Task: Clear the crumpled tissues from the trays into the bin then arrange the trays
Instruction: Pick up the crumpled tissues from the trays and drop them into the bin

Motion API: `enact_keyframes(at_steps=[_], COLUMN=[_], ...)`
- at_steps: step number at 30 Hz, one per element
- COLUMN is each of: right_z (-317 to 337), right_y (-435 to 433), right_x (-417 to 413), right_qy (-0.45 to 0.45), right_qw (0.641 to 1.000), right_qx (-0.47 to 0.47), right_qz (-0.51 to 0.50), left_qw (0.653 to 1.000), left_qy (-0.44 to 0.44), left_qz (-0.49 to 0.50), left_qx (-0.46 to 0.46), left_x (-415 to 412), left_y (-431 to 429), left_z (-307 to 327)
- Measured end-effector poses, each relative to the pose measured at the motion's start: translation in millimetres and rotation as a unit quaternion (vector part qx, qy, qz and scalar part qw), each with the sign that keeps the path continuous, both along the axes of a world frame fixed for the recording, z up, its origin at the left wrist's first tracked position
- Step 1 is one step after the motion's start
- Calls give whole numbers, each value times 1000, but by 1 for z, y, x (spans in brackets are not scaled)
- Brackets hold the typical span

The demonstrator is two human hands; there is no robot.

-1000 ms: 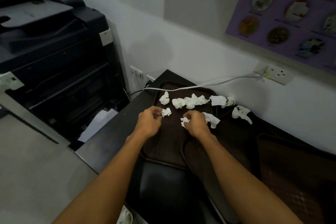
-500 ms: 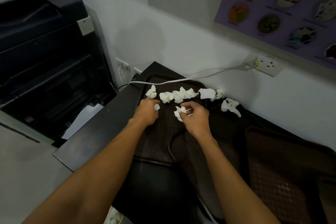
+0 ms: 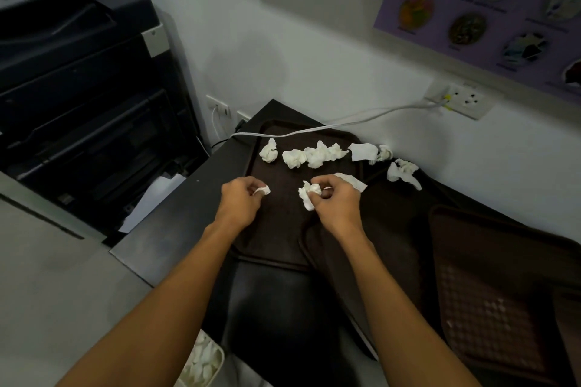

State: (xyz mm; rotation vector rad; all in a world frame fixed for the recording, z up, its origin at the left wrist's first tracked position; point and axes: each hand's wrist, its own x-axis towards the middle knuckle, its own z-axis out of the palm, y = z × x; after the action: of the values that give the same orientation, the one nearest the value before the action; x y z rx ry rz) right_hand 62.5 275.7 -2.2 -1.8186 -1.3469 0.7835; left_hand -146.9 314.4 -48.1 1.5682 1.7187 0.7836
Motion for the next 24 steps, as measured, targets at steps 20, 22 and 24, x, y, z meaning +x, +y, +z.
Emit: enact_keyframes(at_steps=[20,22,24], right_z=[-9,-13,-17], right_y=[-151,-169,-187], right_x=[-171,-186,-200], right_qy=[71,77,82], right_qw=[996,996,995], right_qx=[11,12,17], right_qz=[44,48,52], left_qw=[995,994,994], left_qy=[-54,-59,-51], left_qz=[74,83,89], left_qx=[33,31,27], left_x=[-143,-157,-171], left_y=[-185,-204,-222], left_z=[28,22,15])
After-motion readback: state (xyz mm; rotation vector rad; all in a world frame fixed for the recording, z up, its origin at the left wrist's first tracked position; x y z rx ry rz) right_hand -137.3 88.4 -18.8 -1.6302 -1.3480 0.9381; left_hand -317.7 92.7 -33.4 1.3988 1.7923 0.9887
